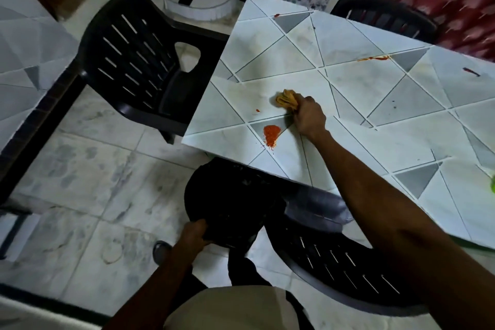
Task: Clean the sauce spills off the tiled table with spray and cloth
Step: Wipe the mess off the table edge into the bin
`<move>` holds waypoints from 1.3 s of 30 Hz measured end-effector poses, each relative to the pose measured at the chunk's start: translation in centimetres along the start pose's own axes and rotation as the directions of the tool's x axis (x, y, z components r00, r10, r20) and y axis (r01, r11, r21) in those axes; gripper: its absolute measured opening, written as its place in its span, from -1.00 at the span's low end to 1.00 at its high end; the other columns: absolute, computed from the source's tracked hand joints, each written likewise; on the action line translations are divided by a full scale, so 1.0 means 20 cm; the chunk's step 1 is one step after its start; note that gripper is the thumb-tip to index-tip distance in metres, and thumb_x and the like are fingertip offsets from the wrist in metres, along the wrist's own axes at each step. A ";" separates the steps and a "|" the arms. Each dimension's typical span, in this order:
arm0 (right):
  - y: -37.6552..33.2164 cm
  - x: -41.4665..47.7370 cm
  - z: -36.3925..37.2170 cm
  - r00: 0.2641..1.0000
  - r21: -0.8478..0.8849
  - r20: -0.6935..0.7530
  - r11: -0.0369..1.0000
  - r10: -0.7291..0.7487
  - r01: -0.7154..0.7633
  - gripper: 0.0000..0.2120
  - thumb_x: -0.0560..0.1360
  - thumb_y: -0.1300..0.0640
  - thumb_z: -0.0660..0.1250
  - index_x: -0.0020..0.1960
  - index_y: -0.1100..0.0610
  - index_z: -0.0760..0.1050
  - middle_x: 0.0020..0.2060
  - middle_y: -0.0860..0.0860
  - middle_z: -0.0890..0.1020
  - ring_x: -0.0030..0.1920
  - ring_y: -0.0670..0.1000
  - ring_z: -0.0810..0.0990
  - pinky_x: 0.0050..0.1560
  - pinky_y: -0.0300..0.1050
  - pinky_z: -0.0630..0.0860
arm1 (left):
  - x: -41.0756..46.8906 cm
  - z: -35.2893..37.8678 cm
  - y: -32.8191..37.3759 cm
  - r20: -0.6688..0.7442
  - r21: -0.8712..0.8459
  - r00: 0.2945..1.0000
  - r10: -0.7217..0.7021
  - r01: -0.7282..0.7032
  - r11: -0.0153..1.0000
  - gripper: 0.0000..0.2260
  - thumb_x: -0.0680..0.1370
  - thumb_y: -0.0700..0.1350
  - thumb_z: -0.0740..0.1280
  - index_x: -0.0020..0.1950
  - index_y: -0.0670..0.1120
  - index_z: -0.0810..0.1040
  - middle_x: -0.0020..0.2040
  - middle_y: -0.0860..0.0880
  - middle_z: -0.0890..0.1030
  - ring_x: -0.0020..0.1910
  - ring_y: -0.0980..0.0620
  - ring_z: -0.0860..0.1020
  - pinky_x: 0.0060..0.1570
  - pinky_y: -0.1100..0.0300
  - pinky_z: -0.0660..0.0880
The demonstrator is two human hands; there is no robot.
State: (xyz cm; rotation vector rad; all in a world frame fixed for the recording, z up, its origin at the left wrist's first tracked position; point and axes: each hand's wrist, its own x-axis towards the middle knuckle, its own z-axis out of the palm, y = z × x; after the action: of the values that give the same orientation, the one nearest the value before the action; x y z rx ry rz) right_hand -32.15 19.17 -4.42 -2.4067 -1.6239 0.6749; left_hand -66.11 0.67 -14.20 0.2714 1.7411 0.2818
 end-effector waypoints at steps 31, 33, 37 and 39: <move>-0.26 -0.73 0.23 0.946 0.273 -0.092 0.905 -0.312 0.325 -0.40 0.28 0.37 0.30 0.23 -0.09 0.60 0.18 -0.09 0.64 0.15 0.10 0.62 0.09 0.05 0.59 | 0.01 0.06 -0.02 0.116 -0.145 0.992 -0.050 0.067 0.987 -0.57 0.61 -0.17 0.33 0.45 -0.26 0.35 0.33 -0.32 0.48 0.24 -0.34 0.51 -0.21 -0.09 0.56; -0.21 -0.65 0.12 0.964 0.300 -0.172 0.922 -0.201 0.246 -0.43 0.31 0.27 0.30 0.25 -0.14 0.58 0.16 -0.10 0.65 0.14 0.07 0.64 0.11 0.02 0.58 | 0.01 0.06 -0.02 0.123 -0.145 0.992 -0.040 0.058 0.988 -0.59 0.61 -0.18 0.31 0.43 -0.27 0.36 0.32 -0.32 0.50 0.23 -0.34 0.51 -0.18 -0.11 0.56; -0.01 -0.52 0.00 0.976 0.105 -0.207 0.990 -0.068 0.091 -0.52 0.43 0.26 0.26 0.27 -0.10 0.57 0.15 0.01 0.62 0.13 0.20 0.60 0.02 0.00 0.51 | -0.01 0.07 -0.02 0.112 -0.146 0.993 -0.048 0.064 0.987 -0.61 0.61 -0.22 0.31 0.42 -0.27 0.38 0.32 -0.31 0.50 0.25 -0.33 0.50 0.00 -0.16 0.54; 0.07 -0.51 0.02 0.987 0.089 -0.163 0.996 0.005 0.010 -0.60 0.47 0.19 0.23 0.26 -0.04 0.57 0.10 0.09 0.61 0.11 0.27 0.60 -0.01 0.01 0.49 | -0.01 0.08 -0.03 0.110 -0.144 0.993 -0.047 0.063 0.988 -0.62 0.62 -0.23 0.30 0.41 -0.28 0.38 0.31 -0.32 0.50 0.24 -0.33 0.51 -0.01 -0.15 0.54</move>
State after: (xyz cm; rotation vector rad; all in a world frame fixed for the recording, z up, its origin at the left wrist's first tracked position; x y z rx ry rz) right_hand -34.34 9.30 -2.42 -2.3288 -1.4987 0.5229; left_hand -64.54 0.16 -14.44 0.1284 1.6112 0.3479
